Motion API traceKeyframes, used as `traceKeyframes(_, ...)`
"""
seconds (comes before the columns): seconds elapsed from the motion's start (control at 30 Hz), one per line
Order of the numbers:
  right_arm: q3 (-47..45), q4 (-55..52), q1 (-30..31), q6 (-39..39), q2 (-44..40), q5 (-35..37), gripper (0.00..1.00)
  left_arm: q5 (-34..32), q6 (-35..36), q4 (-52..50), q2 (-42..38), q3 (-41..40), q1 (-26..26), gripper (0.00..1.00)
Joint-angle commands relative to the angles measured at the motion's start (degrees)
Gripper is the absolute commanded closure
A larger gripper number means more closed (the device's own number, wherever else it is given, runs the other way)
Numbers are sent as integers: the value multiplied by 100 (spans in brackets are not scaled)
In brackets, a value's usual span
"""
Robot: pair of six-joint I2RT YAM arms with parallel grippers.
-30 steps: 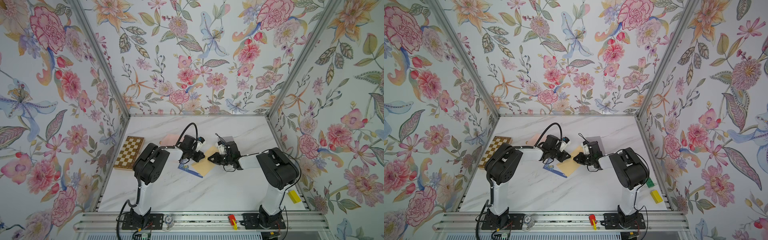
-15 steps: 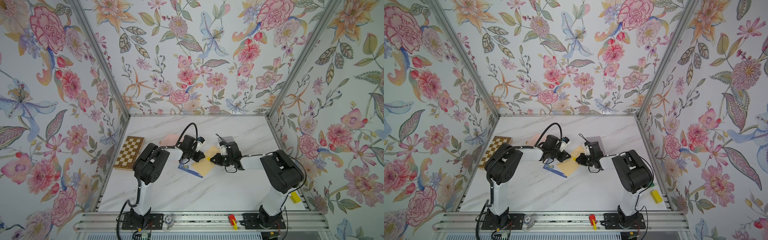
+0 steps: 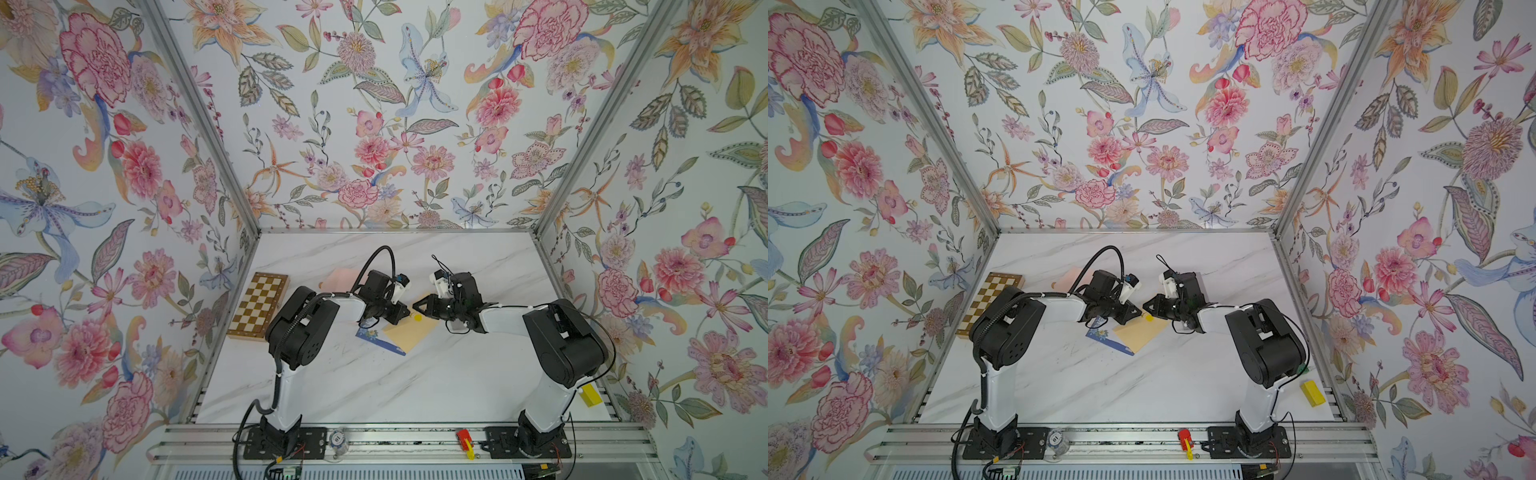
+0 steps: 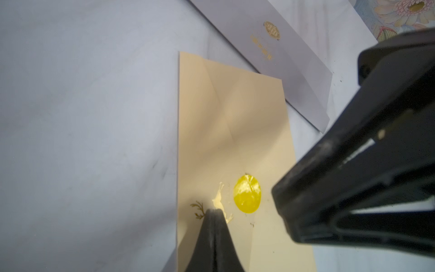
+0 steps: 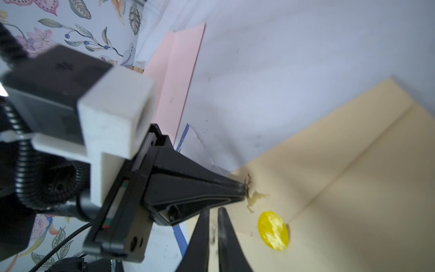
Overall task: Fold the letter paper in half and place it into the envelope
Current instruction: Fold the envelope flap on the envelope.
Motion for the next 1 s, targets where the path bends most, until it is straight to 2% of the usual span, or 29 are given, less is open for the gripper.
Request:
traceKeyframes(0.0,41,-356,19,1,313,173,88,-380,73,-438,127,-226,-55,100)
traceKeyframes(0.23,-67,-701,30,-20,545,306,88,-307,37,-347,104,-279,-54,100)
traceKeyframes(0.43,-471,-1190,-109,-180,416,782,88,-354,81,-403,82,-291,-44,100)
traceKeyframes(0.6,-837,-1016,-226,-278,101,756,86,-301,130,-419,34,-301,-38,100)
traceKeyframes(0.67,-834,-1025,-254,-379,-28,693,85,-170,111,-337,-91,-301,-30,82)
traceKeyframes(0.73,-796,-1027,-281,-453,-134,571,84,28,84,-236,-259,-277,-33,74)
traceKeyframes(0.97,-513,-1790,-290,-924,-645,535,76,170,118,-516,-542,157,-7,65)
